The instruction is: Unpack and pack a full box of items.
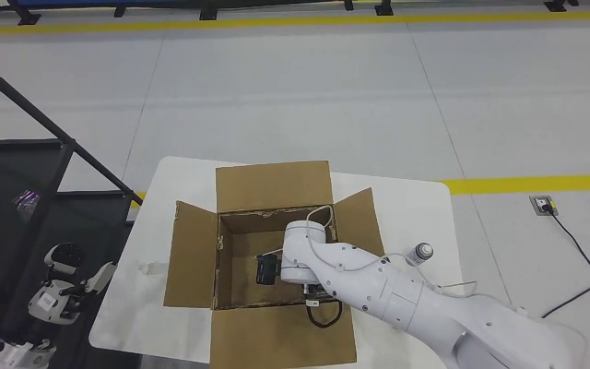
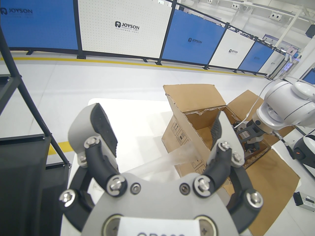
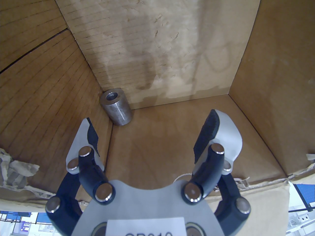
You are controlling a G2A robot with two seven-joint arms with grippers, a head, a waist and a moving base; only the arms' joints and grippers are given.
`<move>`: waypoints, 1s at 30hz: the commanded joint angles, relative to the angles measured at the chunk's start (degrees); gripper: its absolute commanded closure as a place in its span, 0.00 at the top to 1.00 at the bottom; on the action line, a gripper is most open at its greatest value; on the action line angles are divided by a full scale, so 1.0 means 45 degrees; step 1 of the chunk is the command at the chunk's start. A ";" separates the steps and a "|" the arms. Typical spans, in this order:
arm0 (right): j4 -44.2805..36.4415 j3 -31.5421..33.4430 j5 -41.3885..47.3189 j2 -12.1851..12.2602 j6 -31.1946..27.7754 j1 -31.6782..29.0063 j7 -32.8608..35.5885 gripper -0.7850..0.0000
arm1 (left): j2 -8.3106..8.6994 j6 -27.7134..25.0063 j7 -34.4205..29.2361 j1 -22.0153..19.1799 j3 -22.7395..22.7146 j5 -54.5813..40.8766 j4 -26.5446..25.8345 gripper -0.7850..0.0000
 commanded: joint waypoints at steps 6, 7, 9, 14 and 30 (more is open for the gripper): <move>0.0000 -0.0001 0.0001 0.0000 0.0000 0.0001 0.0000 1.00 | 0.0000 0.0000 0.0000 0.0000 0.0000 0.0000 0.0000 1.00; 0.0000 -0.0001 0.0001 0.0000 0.0000 0.0001 0.0000 1.00 | 0.0000 0.0000 0.0000 0.0000 0.0000 0.0000 0.0000 1.00; -0.0051 0.0022 -0.0060 0.0006 -0.0006 -0.0071 -0.0265 1.00 | 0.0000 0.0000 0.0000 0.0000 0.0000 0.0000 0.0000 1.00; -0.0555 0.0356 -0.1631 0.0226 0.0692 -0.0305 -0.1987 1.00 | -0.0065 0.0063 0.0533 0.0153 0.0248 -0.0061 -0.0341 1.00; -0.1638 0.1310 -0.2950 0.1141 -0.1148 -0.1484 -0.1618 1.00 | -0.0438 -0.0197 0.3287 0.1998 0.0678 0.1602 -0.1154 1.00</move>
